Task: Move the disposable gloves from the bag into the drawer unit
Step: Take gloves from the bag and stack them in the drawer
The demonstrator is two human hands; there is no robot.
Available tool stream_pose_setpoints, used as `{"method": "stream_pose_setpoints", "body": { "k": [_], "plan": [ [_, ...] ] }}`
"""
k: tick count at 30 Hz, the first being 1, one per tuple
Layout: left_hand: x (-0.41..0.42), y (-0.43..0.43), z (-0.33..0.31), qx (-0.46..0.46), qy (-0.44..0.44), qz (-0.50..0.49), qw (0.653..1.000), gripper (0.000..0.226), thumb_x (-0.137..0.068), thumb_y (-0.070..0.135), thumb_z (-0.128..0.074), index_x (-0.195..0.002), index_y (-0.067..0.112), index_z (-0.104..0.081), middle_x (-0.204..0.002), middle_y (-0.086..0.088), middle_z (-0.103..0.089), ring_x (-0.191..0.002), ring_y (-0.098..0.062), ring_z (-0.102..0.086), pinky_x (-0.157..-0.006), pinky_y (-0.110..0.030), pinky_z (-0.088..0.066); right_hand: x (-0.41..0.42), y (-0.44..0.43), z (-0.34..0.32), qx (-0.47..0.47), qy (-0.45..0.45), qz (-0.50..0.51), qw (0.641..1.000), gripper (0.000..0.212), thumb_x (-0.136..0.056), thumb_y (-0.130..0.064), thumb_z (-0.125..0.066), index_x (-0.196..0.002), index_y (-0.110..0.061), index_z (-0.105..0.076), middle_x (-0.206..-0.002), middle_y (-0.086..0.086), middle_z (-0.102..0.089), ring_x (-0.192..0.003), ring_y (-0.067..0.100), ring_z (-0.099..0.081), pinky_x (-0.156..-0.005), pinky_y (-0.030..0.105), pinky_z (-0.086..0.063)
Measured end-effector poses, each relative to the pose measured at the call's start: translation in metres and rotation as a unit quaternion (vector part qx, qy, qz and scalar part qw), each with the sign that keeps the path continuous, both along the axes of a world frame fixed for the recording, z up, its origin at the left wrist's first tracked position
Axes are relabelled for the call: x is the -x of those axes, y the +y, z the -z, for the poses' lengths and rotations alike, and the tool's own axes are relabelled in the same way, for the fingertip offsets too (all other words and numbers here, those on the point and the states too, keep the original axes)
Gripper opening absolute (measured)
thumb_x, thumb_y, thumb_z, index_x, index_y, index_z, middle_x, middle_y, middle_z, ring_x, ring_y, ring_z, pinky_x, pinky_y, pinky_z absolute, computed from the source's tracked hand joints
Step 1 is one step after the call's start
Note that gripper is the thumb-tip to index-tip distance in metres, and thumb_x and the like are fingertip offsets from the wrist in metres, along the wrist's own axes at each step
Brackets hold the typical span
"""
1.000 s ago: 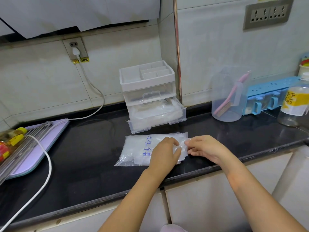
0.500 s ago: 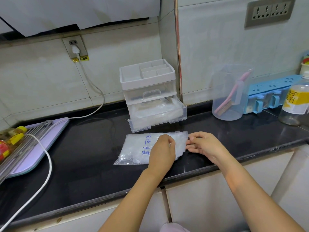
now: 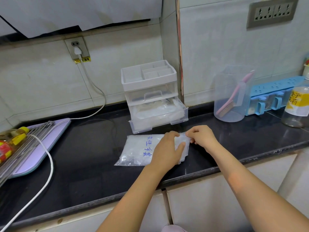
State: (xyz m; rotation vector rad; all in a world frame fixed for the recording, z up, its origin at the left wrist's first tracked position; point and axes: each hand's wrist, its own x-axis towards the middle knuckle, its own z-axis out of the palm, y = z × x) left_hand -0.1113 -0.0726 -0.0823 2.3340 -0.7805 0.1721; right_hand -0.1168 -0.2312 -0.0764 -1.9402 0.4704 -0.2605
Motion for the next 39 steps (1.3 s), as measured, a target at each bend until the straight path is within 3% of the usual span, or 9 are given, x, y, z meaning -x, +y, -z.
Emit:
{"method": "stream_pose_setpoints", "body": {
  "k": [2,5,11,16,21,28,32,34,39],
  "plan": [
    [-0.007,-0.008,-0.004,-0.037,0.018,0.06,0.997,0.047,-0.094,0.035,-0.053,-0.137,0.022,-0.041,-0.135,0.004,-0.047,-0.119,-0.013,-0.047,-0.094,-0.023,-0.035,0.002,0.002,-0.001,0.019,-0.031,-0.009,0.999,0.017,-0.089,-0.013,-0.061,-0.077,-0.02,-0.071,-0.081,0.004,-0.07,-0.077,0.016,-0.063,-0.077,0.035,-0.053],
    [-0.018,-0.017,-0.001,-0.07,0.036,0.089,0.993,0.043,-0.092,0.037,-0.054,-0.13,0.02,-0.047,-0.124,-0.002,-0.055,-0.114,-0.02,-0.049,-0.098,-0.032,-0.038,0.004,0.001,-0.005,0.024,-0.055,-0.007,0.998,0.017,-0.091,-0.013,-0.058,-0.081,-0.021,-0.069,-0.088,-0.002,-0.068,-0.088,0.016,-0.063,-0.083,0.033,-0.052],
    [-0.023,-0.021,0.007,-0.148,0.015,0.045,0.988,0.047,-0.093,0.049,-0.048,-0.125,0.016,-0.046,-0.122,-0.005,-0.053,-0.112,-0.025,-0.045,-0.09,-0.035,-0.036,0.013,-0.012,-0.008,-0.018,-0.066,0.045,0.997,0.017,-0.09,-0.009,-0.056,-0.079,-0.011,-0.069,-0.082,0.007,-0.068,-0.088,0.024,-0.063,-0.087,0.039,-0.051],
    [-0.024,-0.02,0.007,-0.179,-0.008,0.026,0.984,0.059,-0.096,0.054,-0.038,-0.137,0.013,-0.041,-0.136,-0.008,-0.05,-0.123,-0.026,-0.044,-0.108,-0.036,-0.026,0.019,-0.014,-0.014,-0.042,-0.08,0.074,0.993,0.018,-0.091,-0.009,-0.054,-0.086,-0.001,-0.069,-0.084,0.008,-0.066,-0.09,0.023,-0.061,-0.089,0.039,-0.05],
    [-0.026,-0.015,0.005,-0.215,-0.028,-0.006,0.976,0.044,-0.102,0.038,-0.029,-0.135,0.012,-0.042,-0.129,-0.009,-0.056,-0.122,-0.023,-0.047,-0.118,-0.036,-0.007,0.019,-0.023,-0.032,-0.115,-0.102,0.102,0.983,0.016,-0.094,-0.01,-0.055,-0.082,-0.012,-0.066,-0.093,0.012,-0.067,-0.09,0.024,-0.065,-0.09,0.04,-0.054],
    [-0.02,-0.017,-0.002,-0.286,-0.047,-0.097,0.952,0.043,-0.103,0.031,-0.026,-0.137,0.009,-0.039,-0.129,-0.011,-0.053,-0.123,-0.025,-0.046,-0.118,-0.04,-0.005,0.023,-0.021,-0.034,-0.062,-0.118,0.093,0.987,0.021,-0.093,-0.022,-0.06,-0.077,-0.008,-0.065,-0.08,0.011,-0.067,-0.071,0.018,-0.064,-0.082,0.035,-0.057],
    [-0.014,-0.02,-0.004,-0.267,-0.027,-0.129,0.955,0.049,-0.102,0.042,-0.023,-0.132,0.008,-0.042,-0.128,-0.013,-0.054,-0.121,-0.028,-0.049,-0.118,-0.045,-0.006,0.028,-0.019,-0.026,-0.109,-0.067,0.059,0.99,0.035,-0.092,-0.034,-0.06,-0.086,0.0,-0.064,-0.086,0.016,-0.068,-0.074,0.02,-0.066,-0.059,0.025,-0.056],
    [-0.013,-0.021,-0.004,-0.24,-0.032,-0.122,0.963,0.051,-0.102,0.044,-0.026,-0.139,0.01,-0.037,-0.134,-0.012,-0.05,-0.125,-0.027,-0.045,-0.118,-0.044,-0.006,0.032,-0.017,-0.023,-0.133,-0.037,0.029,0.99,0.03,-0.086,-0.027,-0.069,-0.085,0.002,-0.063,-0.08,0.013,-0.067,-0.069,0.017,-0.064,-0.051,0.021,-0.052],
    [-0.011,-0.022,-0.004,-0.123,-0.083,-0.037,0.988,0.052,-0.1,0.034,-0.04,-0.148,0.016,-0.028,-0.147,-0.004,-0.038,-0.137,-0.019,-0.032,-0.119,-0.037,-0.006,0.04,-0.02,-0.013,-0.104,0.025,0.016,0.994,0.023,-0.074,-0.017,-0.082,-0.077,-0.002,-0.065,-0.076,0.014,-0.068,-0.064,0.016,-0.063,-0.053,0.021,-0.053]
  ]
}}
